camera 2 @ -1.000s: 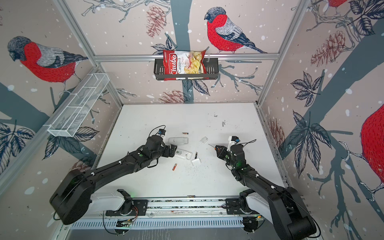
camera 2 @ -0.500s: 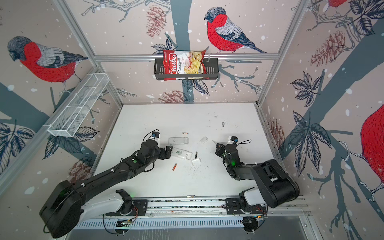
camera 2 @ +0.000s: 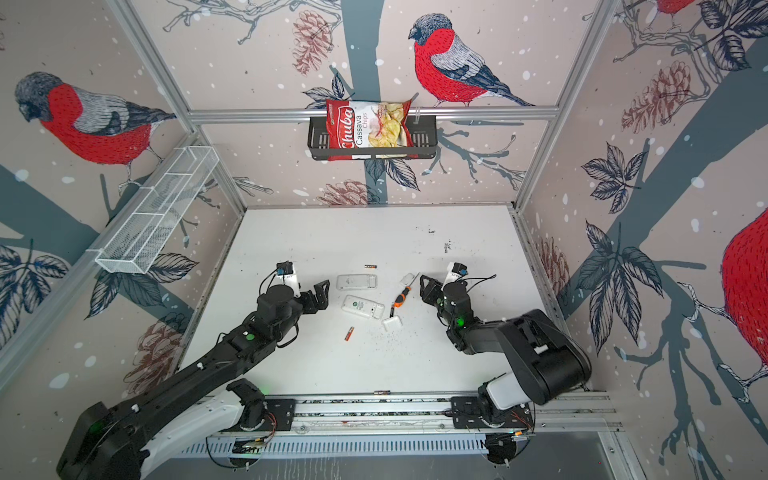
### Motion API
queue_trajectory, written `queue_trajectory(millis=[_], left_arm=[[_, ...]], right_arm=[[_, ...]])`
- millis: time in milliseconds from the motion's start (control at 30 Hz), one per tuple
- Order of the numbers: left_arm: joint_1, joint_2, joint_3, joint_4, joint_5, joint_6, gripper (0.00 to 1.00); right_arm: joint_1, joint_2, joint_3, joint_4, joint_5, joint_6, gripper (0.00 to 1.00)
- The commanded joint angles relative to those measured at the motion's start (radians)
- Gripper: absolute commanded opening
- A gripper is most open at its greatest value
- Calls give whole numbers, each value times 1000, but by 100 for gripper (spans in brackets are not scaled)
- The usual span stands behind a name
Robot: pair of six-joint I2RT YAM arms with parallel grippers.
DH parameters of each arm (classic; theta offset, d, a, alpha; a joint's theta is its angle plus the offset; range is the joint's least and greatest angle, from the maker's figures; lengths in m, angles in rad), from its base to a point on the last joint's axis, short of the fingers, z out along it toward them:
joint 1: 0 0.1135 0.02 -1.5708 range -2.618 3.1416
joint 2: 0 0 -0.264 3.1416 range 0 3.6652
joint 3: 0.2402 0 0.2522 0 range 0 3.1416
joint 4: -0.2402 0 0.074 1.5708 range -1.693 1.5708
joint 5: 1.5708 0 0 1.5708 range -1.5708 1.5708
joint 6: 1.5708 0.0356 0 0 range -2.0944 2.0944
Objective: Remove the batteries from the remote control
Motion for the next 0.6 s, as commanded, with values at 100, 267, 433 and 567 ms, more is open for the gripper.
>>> queue_trajectory(millis=[100, 267, 433, 567], left_arm=[[16, 6, 147, -29, -150, 59, 98], [59, 17, 302, -148, -387, 122, 97], [148, 13, 288, -52, -307, 266, 97], [236, 97, 237, 23, -267, 358, 97]], right_arm=[[-16, -286, 72, -299, 105, -196, 83], [-56, -487, 90, -425, 330, -336, 99], [-69, -604, -5, -298, 457, -592, 99], [-69, -662, -130, -164, 465, -713, 99]])
